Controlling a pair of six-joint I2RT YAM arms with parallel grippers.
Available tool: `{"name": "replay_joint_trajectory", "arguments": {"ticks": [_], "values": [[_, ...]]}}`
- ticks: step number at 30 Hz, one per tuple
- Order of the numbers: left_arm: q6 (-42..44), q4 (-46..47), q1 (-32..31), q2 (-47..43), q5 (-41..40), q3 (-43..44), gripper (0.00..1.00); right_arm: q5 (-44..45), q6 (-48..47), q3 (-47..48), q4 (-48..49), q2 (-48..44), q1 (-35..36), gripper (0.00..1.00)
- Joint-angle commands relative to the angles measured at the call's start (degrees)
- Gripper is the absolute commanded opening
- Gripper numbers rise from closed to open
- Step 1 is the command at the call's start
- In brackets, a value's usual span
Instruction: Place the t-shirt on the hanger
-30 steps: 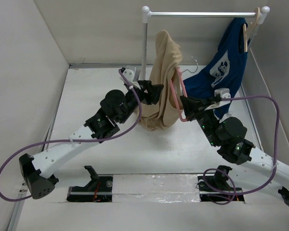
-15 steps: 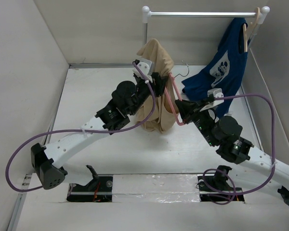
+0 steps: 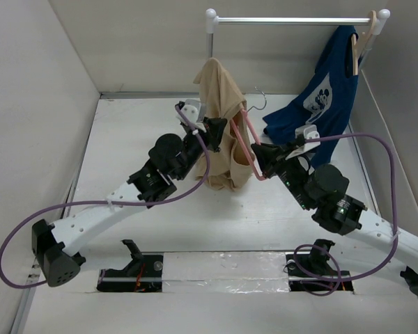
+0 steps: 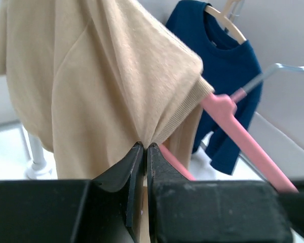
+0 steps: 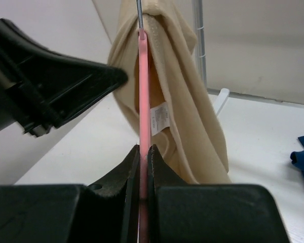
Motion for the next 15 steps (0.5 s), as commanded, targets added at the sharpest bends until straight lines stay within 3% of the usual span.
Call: {"name": "replay_joint_trajectory", "arguments": {"ticks": [1,7,15], "values": [[-6.41,0.76,-0.23,-4.29,3.42,-4.78,0.0,3.74,-3.78,5.92,9.33,0.12,-0.36,0.0],[-9.94,1.11,-0.23,-7.98,9.67,-10.42,0.0,3.4,-4.84,6.9,13.81,5.3,-0.36,0.0],[-10.56,-0.89,-0.23,-9.83,16.01,-8.14,0.0,1.82,-3.44,4.88,20.32,9.61,-0.36,0.0]]}}
